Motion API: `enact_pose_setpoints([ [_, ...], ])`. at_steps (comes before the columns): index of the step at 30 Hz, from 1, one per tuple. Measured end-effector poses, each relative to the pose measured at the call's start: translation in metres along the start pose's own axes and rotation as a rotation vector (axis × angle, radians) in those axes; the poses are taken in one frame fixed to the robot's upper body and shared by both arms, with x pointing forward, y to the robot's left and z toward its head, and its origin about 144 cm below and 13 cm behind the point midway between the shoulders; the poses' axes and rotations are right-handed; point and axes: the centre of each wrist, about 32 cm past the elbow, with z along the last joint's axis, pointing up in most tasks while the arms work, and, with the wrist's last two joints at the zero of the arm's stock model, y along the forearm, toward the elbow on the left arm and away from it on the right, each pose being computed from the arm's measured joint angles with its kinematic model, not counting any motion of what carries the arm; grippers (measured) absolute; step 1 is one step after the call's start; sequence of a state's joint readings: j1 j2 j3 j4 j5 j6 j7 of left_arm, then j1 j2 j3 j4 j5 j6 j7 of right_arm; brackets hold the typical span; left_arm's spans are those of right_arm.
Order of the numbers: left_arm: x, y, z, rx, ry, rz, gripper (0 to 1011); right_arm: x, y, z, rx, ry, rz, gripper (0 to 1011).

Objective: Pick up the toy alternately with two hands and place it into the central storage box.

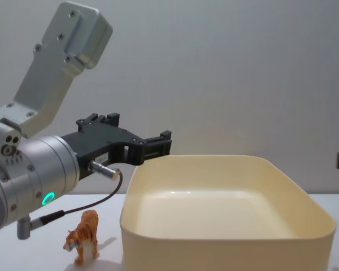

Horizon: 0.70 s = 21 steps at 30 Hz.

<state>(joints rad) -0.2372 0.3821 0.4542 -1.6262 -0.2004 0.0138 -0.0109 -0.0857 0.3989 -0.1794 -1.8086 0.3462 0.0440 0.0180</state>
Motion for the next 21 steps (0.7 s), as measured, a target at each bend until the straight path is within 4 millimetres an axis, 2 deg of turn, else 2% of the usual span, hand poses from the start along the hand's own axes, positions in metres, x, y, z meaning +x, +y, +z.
enact_pose_setpoints([
  [9, 0.000, 0.000, 0.000, 0.000, 0.000, 0.000, 1002, 0.011, -0.018, -0.005, -0.059, 0.015, -0.030, 1001],
  [21, 0.000, 0.000, 0.000, 0.000, 0.000, 0.000, 1002, 0.017, -0.027, -0.017, -0.152, 0.043, -0.042, 1001],
])
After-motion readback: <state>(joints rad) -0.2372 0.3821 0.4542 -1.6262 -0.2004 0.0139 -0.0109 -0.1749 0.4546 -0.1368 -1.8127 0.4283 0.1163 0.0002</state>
